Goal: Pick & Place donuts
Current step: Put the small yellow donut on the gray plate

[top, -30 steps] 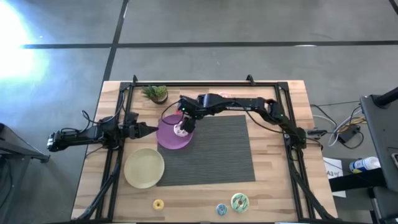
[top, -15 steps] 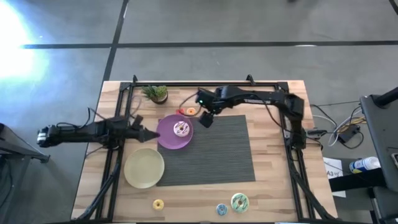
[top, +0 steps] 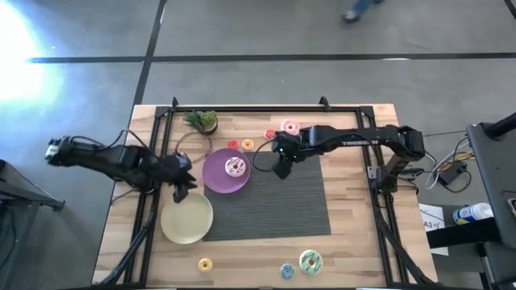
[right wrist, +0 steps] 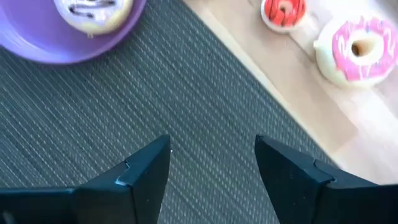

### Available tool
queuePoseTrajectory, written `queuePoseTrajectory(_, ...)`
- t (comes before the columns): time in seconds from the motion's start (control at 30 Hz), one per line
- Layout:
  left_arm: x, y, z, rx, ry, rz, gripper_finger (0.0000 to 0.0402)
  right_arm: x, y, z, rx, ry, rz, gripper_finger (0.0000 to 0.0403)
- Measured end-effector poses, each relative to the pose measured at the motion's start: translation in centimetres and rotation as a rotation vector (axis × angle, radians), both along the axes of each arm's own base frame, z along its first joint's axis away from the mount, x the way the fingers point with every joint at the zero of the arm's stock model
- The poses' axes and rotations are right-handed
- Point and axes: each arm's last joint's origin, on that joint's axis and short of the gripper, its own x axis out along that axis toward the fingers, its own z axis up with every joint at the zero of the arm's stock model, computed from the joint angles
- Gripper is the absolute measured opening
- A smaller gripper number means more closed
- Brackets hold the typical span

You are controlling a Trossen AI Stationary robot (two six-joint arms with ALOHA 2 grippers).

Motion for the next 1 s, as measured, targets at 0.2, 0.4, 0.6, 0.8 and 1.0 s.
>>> queuePoseTrajectory(0.2,0.8,-4.8,0.7,-0.034,0.057,-0.133,0.0114,-0.7,1.2,-1.6,-0.020,0.059,0.043,0.0228)
queuePoseTrajectory(0.4,1.1,-11.7,0.9,0.067,0.091,-0.257,0.0103,-1.4,1.7,-2.9,-0.037,0.126,0.140,0.0225)
queuePoseTrajectory(0.6,3.3,-17.9,1.3,0.018,0.137,-0.283,0.0102,-1.4,2.6,-2.7,-0.085,0.093,0.246,0.0224)
queuePoseTrajectory(0.8,7.0,-23.1,0.0,0.058,0.160,-0.371,0.0102,-1.2,2.6,-2.3,-0.128,0.041,0.292,0.0224)
queuePoseTrajectory(1.0,8.3,-25.1,-2.4,0.070,0.265,-0.380,0.0102,-1.1,2.6,-2.3,-0.145,0.044,0.338,0.0224)
